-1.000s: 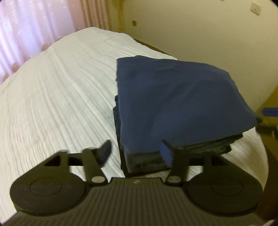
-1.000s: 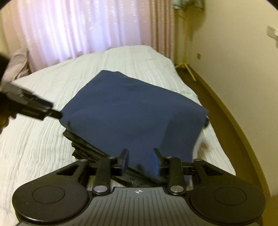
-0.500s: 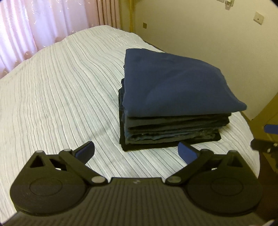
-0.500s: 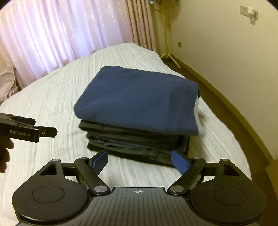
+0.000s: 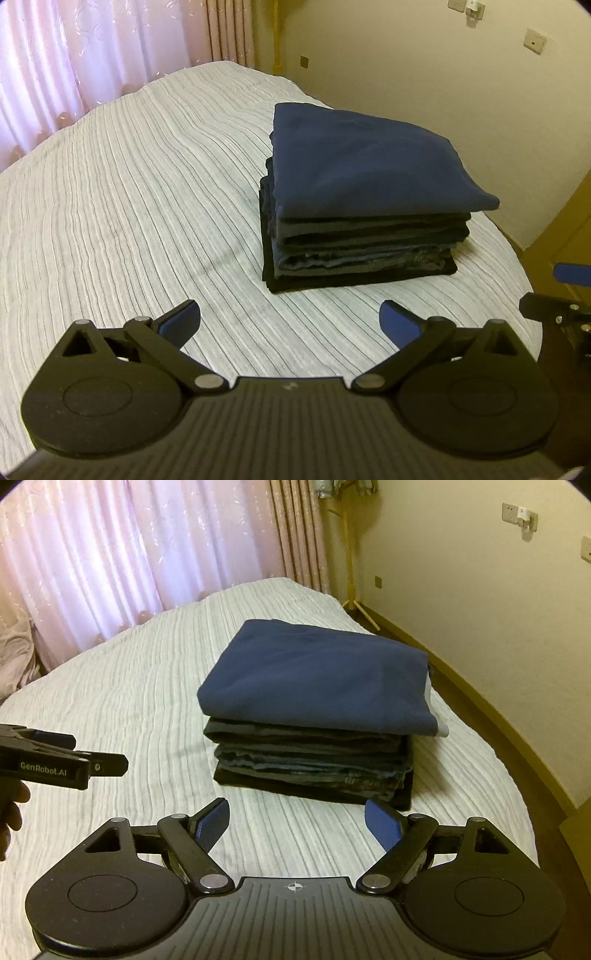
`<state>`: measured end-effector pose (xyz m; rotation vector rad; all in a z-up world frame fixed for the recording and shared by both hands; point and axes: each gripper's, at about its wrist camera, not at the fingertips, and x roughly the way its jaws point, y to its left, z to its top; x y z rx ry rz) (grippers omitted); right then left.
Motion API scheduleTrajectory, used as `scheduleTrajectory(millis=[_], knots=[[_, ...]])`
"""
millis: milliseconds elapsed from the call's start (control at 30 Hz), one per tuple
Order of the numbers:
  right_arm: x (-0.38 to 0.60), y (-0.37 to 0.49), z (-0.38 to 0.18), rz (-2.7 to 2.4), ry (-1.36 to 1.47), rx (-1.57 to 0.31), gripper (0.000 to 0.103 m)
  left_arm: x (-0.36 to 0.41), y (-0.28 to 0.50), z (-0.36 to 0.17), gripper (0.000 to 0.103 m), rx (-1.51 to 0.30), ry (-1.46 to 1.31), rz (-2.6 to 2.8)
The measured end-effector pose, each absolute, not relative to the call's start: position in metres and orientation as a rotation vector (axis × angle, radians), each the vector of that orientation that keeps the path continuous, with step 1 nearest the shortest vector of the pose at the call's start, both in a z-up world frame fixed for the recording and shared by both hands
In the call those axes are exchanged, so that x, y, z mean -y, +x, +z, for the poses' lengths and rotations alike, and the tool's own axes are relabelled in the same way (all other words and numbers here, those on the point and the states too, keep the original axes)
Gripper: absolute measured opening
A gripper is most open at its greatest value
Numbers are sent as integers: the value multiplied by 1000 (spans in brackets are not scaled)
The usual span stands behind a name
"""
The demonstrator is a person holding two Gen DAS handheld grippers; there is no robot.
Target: Fold clothes
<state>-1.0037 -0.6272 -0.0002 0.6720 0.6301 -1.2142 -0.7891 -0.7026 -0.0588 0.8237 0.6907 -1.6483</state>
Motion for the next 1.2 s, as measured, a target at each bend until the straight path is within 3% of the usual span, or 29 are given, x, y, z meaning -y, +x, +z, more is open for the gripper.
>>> scheduleTrajectory(millis=[500,933,1200], knots=[[623,-1030,9,-1311,688,-616,83,702,-814,-74,102,-592,860,-1734],[819,-1148,-11,-1230,757,-546,83,818,-907,-93,101,-591,848,-1725],[938,-1222,-84,-1111,1125,-329,83,897,-942,-107,101,-557,912,-1677]])
